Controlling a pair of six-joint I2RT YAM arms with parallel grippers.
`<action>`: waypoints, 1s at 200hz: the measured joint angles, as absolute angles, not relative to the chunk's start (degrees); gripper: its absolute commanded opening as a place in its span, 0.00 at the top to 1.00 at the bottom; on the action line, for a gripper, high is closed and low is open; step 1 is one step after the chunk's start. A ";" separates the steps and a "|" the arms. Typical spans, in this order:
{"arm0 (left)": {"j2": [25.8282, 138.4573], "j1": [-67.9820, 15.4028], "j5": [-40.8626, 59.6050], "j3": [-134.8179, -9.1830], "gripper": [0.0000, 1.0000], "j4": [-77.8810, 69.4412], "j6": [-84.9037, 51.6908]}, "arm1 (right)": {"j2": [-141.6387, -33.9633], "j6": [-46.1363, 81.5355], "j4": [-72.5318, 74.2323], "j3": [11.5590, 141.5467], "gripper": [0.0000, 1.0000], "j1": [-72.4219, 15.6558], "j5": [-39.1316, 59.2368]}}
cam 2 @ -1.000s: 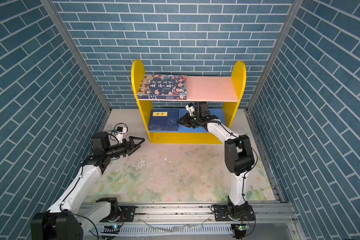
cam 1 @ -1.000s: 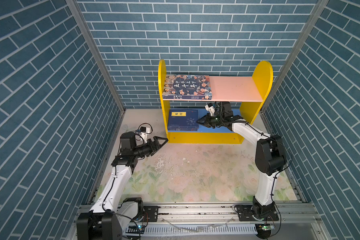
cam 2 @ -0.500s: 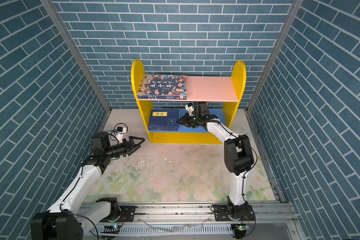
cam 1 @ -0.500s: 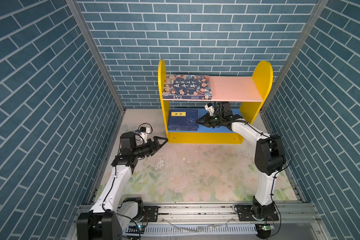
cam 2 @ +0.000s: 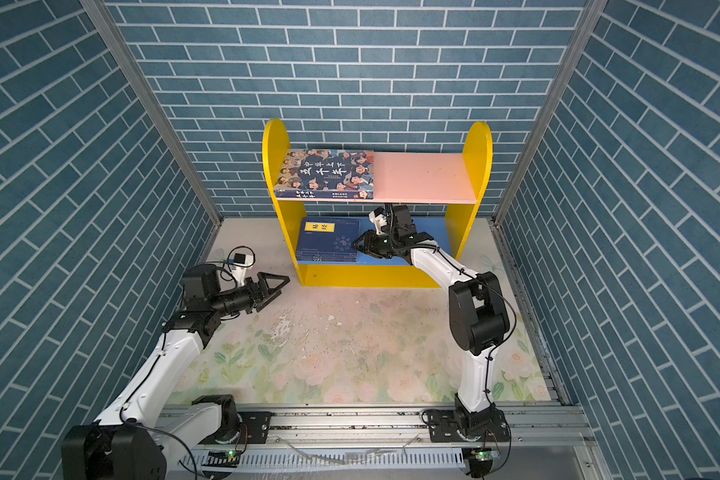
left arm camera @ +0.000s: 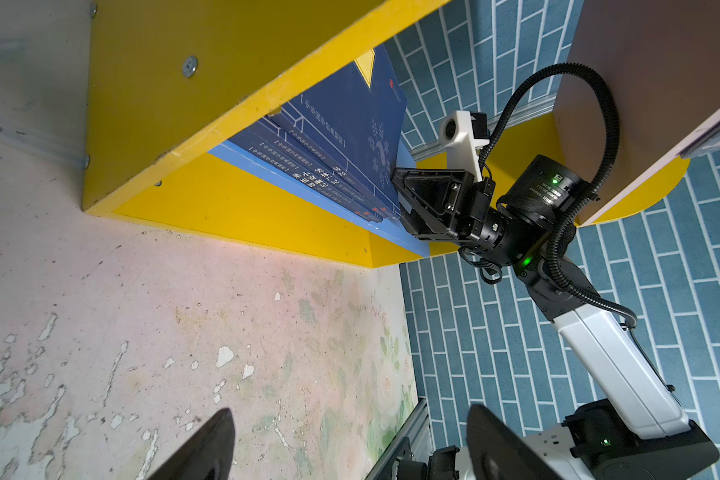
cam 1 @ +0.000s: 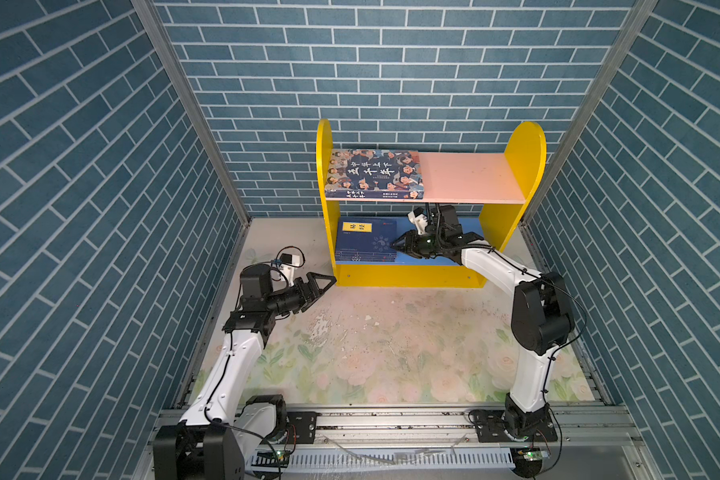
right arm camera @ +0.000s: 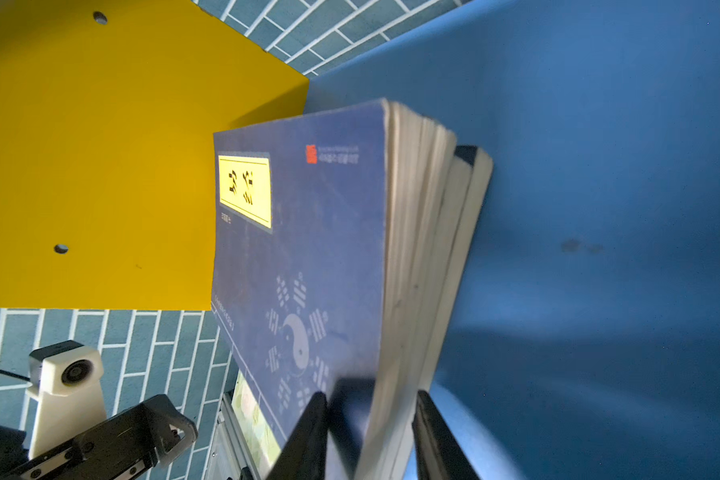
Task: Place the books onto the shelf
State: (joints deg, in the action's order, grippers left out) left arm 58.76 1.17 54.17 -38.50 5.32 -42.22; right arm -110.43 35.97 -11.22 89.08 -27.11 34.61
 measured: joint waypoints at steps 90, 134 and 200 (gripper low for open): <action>58.17 1.19 54.17 -38.48 0.11 5.32 -42.22 | -107.68 35.94 -10.85 86.80 0.67 -27.11 30.28; 58.17 1.21 54.17 -38.30 0.11 5.28 -42.22 | -106.94 35.97 -9.72 85.91 0.73 -27.11 30.22; 58.06 1.21 54.17 -37.95 0.11 5.34 -42.22 | -106.94 36.14 -8.60 85.91 0.86 -27.11 30.87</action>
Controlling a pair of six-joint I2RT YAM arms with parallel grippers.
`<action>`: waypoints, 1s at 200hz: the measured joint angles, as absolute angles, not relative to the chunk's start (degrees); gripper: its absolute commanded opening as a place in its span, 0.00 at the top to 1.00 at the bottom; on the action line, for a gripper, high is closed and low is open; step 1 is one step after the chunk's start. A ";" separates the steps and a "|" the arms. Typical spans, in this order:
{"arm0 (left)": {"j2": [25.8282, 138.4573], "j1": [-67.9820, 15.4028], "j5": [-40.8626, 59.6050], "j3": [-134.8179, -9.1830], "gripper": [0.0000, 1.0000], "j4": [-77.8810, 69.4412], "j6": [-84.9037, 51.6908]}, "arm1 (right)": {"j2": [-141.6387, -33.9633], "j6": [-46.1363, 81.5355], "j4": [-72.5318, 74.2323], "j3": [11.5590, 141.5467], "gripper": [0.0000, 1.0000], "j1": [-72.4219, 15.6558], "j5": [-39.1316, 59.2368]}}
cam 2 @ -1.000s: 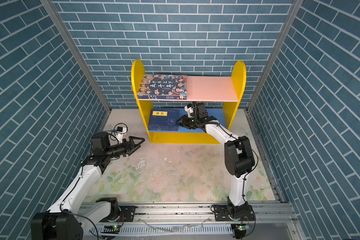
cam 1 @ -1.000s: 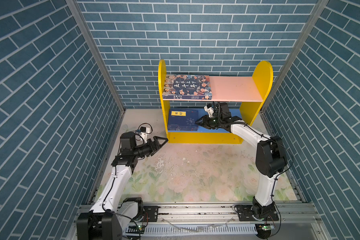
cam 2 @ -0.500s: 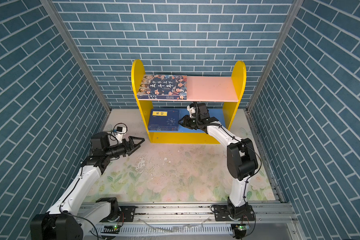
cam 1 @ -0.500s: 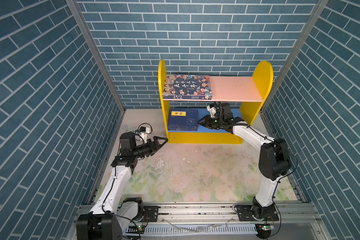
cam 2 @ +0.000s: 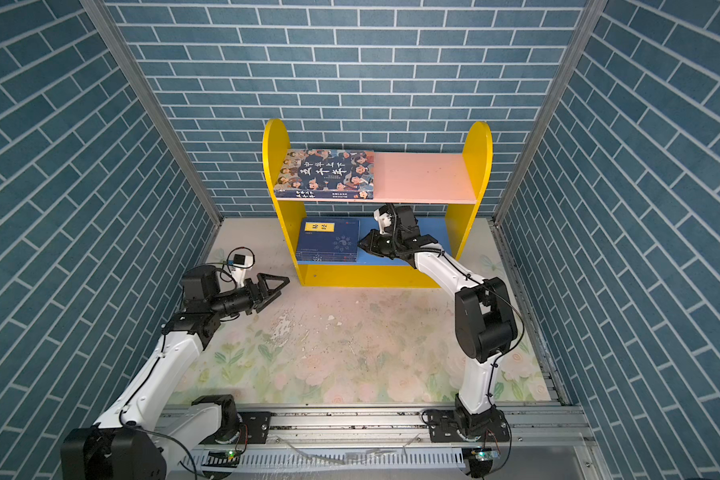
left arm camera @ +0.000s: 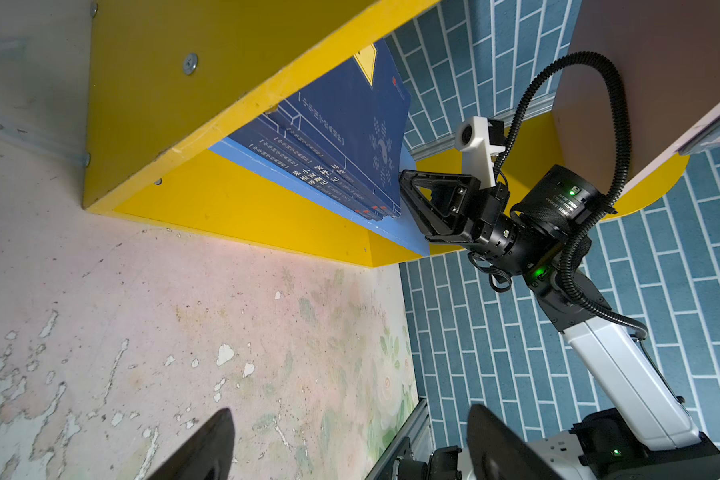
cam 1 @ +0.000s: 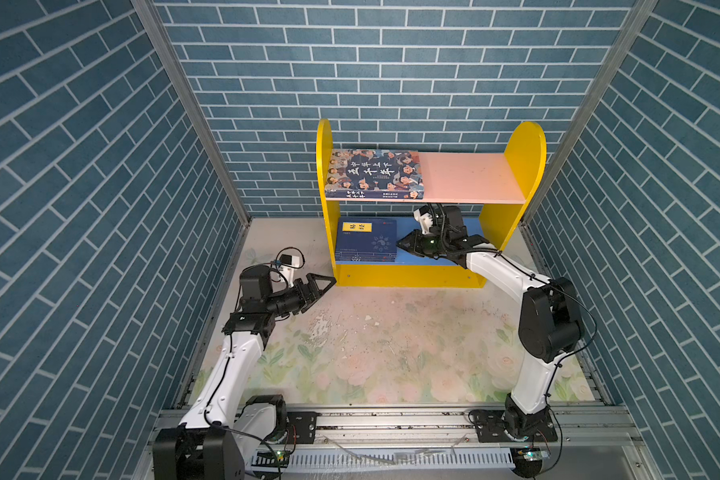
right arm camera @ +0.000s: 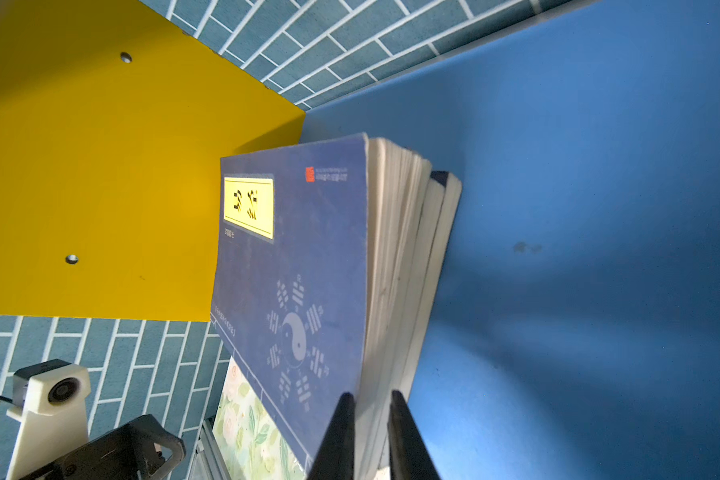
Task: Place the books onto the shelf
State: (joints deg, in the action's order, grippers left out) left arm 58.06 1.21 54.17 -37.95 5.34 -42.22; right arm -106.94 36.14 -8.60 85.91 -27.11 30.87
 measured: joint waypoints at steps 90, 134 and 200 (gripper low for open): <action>57.58 1.21 54.17 -37.89 0.11 5.32 -42.22 | -106.94 36.18 -8.54 85.91 0.96 -27.24 32.36; 57.36 1.23 54.17 -37.89 0.11 5.32 -42.22 | -106.94 36.16 -8.58 85.93 0.98 -27.64 33.04; 57.36 1.21 54.17 -37.89 0.11 5.32 -42.24 | -106.96 36.12 -9.47 86.63 0.97 -27.66 32.95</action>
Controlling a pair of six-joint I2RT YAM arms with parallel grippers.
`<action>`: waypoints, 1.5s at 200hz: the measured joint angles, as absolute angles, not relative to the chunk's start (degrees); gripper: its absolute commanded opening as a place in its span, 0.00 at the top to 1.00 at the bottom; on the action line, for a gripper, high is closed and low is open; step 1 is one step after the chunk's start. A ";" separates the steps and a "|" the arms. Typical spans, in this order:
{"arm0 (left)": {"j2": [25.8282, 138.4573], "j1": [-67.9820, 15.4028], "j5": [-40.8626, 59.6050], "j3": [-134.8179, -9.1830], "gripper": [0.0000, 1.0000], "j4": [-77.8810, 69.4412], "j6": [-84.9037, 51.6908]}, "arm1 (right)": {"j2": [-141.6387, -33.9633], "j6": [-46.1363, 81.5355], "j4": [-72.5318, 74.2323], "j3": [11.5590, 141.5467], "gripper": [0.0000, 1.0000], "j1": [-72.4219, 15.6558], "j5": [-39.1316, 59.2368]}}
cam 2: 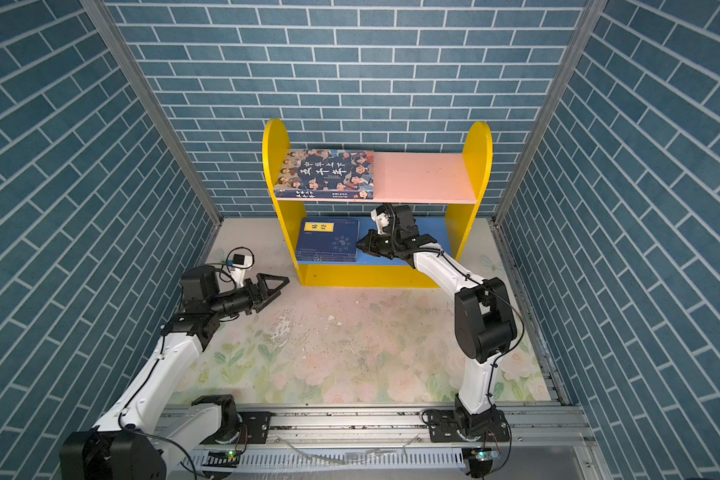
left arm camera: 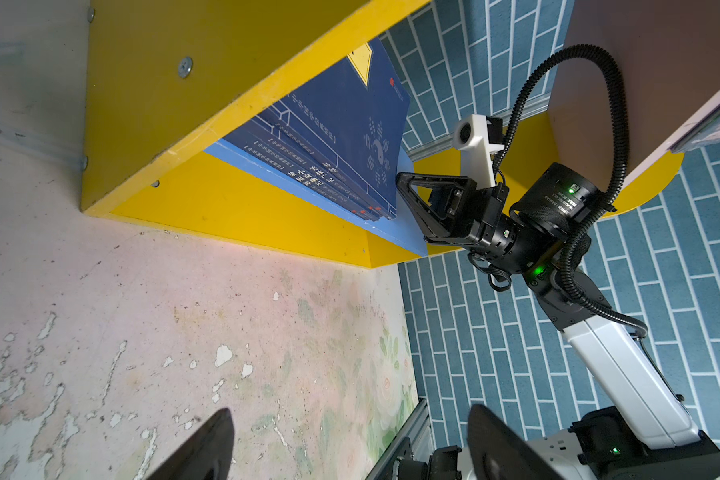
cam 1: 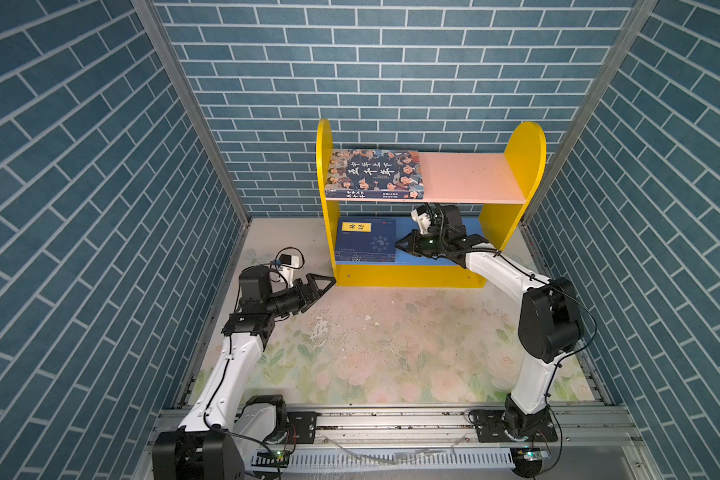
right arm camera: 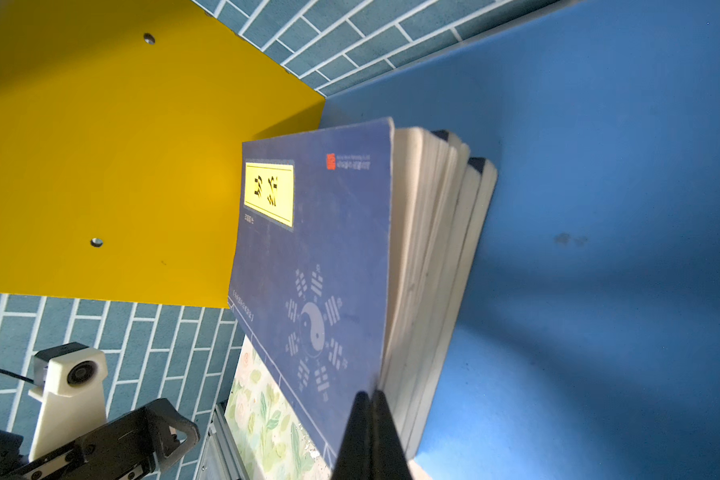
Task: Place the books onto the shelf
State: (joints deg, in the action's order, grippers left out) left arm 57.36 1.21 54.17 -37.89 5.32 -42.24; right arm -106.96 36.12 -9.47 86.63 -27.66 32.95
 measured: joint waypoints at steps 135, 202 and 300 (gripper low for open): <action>57.32 1.21 54.17 -37.89 0.11 5.30 -42.61 | -108.05 35.94 -11.60 88.75 0.94 -27.70 32.73; 57.32 1.21 54.17 -37.87 0.11 5.30 -42.61 | -107.98 35.53 -10.79 88.40 0.72 -27.99 31.73; 56.99 1.26 51.70 -38.17 0.08 9.37 -37.80 | -93.89 37.30 -2.61 72.44 0.64 -25.26 23.97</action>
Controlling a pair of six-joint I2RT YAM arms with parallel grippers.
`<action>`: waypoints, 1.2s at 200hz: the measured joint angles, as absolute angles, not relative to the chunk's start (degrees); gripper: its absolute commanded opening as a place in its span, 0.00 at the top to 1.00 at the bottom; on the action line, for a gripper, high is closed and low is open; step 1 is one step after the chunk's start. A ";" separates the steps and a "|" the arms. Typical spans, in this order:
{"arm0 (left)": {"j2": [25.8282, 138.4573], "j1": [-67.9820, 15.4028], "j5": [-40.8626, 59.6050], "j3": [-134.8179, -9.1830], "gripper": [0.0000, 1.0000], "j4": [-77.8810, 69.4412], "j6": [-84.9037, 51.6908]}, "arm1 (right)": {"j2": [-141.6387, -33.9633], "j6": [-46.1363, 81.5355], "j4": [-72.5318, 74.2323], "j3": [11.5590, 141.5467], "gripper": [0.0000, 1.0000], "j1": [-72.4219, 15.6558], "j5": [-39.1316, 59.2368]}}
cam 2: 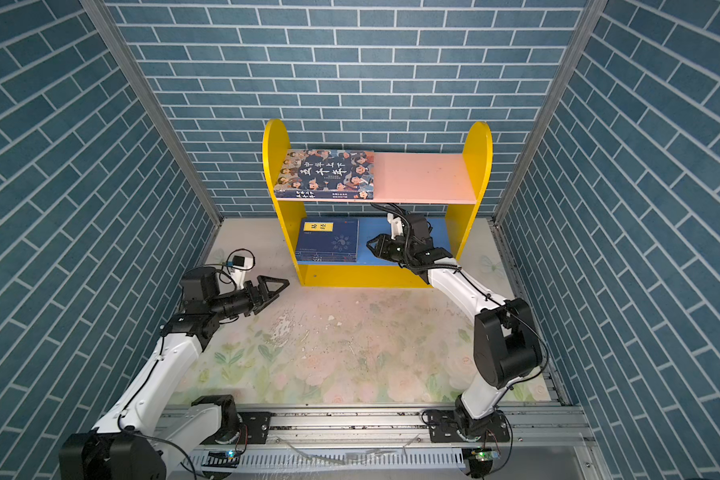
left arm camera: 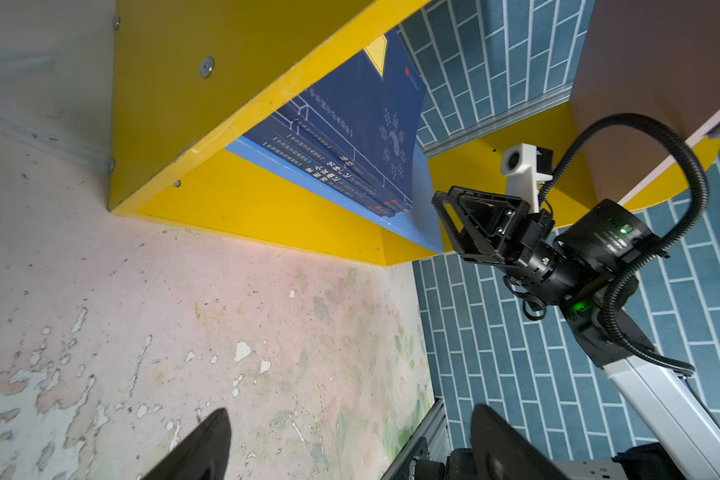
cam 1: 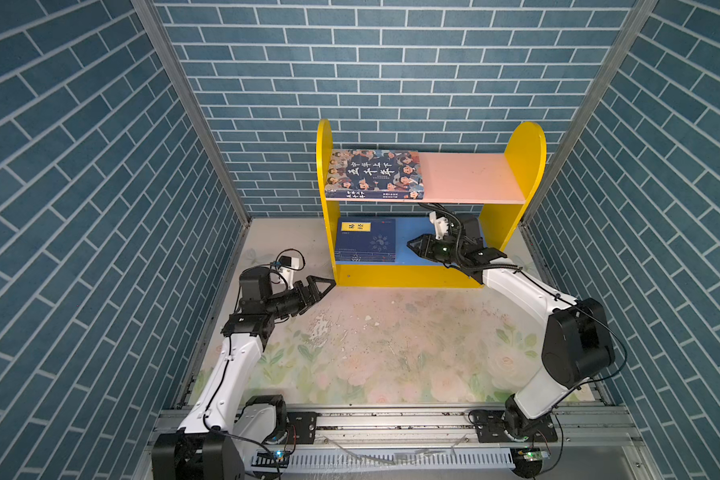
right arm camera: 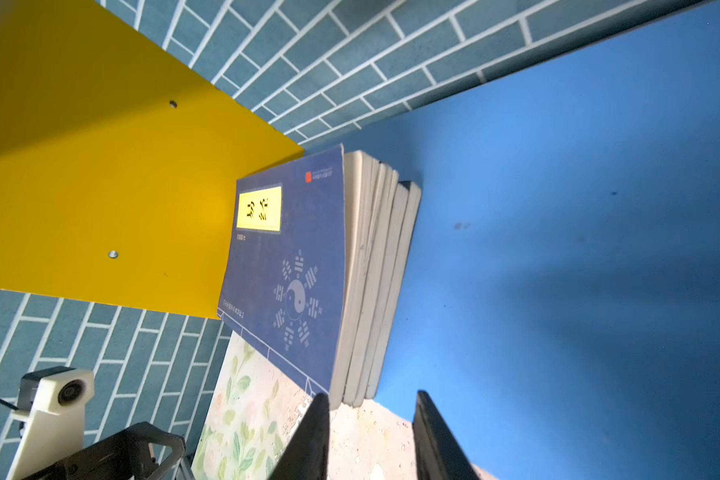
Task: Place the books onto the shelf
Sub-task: 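Open the right gripper and draw it back from the shelf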
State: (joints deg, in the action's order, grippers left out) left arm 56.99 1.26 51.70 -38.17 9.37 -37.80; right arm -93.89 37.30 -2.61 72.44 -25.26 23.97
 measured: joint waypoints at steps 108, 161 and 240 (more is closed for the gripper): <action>58.11 1.28 35.16 -47.09 0.00 24.77 -18.79 | -76.64 34.61 -16.43 54.63 0.56 -24.49 24.84; 60.18 1.34 28.12 -48.21 0.00 26.17 -13.47 | -58.85 30.20 -21.04 46.24 0.28 -24.49 20.27; 60.34 1.54 19.14 -45.76 0.00 20.05 -10.87 | -44.31 23.46 -20.29 40.45 0.01 -24.49 6.42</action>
